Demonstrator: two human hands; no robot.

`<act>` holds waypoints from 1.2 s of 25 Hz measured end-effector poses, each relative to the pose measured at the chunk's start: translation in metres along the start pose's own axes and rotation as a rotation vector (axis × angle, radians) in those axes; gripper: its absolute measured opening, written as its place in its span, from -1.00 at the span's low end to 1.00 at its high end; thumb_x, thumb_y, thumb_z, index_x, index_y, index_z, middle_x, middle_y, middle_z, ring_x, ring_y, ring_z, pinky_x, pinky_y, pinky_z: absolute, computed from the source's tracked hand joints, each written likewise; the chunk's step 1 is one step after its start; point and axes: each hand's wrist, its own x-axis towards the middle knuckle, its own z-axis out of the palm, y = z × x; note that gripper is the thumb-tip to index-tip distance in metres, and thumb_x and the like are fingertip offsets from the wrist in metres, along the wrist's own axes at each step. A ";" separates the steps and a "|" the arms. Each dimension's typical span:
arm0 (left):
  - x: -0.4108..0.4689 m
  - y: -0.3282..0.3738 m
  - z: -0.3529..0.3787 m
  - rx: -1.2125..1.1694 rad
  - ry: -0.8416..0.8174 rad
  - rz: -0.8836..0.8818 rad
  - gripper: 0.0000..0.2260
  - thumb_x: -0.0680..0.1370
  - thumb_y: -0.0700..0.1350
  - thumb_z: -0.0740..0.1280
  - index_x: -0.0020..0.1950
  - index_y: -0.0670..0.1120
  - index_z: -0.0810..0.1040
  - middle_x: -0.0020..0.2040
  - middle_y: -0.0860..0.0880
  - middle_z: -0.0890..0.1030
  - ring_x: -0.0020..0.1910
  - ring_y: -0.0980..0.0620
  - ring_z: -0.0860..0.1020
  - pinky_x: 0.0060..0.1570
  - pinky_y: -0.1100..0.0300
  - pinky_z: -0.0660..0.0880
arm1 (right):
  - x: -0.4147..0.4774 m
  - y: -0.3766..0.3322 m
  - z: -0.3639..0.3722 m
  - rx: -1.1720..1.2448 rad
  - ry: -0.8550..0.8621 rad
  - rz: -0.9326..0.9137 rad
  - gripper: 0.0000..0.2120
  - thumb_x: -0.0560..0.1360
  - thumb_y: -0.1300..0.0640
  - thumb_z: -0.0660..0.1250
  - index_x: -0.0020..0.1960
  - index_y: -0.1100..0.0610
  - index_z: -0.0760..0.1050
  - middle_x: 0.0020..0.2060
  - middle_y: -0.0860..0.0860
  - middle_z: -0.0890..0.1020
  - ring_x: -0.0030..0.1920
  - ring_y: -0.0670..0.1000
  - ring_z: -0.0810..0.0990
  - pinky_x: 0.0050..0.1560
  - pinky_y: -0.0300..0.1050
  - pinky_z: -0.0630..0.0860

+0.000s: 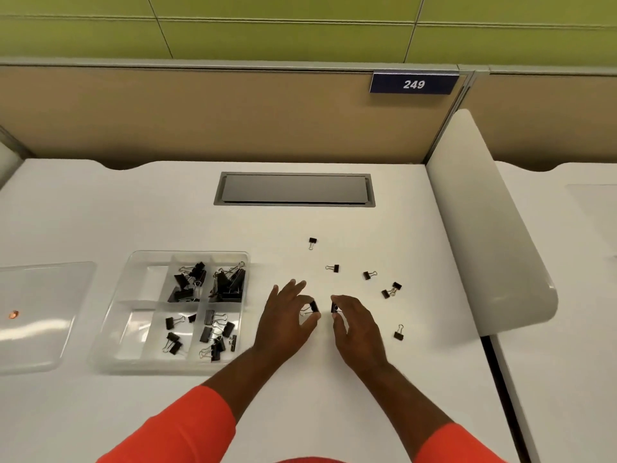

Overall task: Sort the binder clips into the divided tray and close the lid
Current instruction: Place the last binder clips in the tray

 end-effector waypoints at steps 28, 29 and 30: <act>-0.136 -0.232 -0.183 0.033 0.052 -0.057 -0.46 0.47 0.32 0.31 0.33 0.04 0.53 0.46 0.06 0.42 0.52 0.13 0.22 0.52 0.00 0.07 | -0.042 -0.224 0.186 -0.131 -0.070 -0.149 -0.64 0.53 0.23 0.37 0.31 0.06 0.55 0.18 -0.02 0.66 0.23 -0.11 0.49 0.38 0.06 0.43; -0.137 -0.232 -0.184 0.032 0.050 -0.056 -0.43 0.47 0.34 0.28 0.36 0.05 0.51 0.47 0.06 0.41 0.53 0.13 0.20 0.53 0.00 0.06 | -0.040 -0.227 0.190 -0.142 -0.075 -0.165 -0.65 0.54 0.21 0.37 0.32 0.06 0.55 0.18 -0.01 0.66 0.23 -0.11 0.48 0.37 0.06 0.44; -0.138 -0.235 -0.187 0.030 0.046 -0.061 -0.42 0.47 0.35 0.27 0.39 0.05 0.48 0.48 0.06 0.39 0.53 0.14 0.18 0.53 -0.01 0.06 | -0.038 -0.231 0.195 -0.145 -0.088 -0.175 -0.65 0.55 0.20 0.37 0.33 0.05 0.54 0.19 -0.01 0.66 0.24 -0.10 0.49 0.37 0.07 0.44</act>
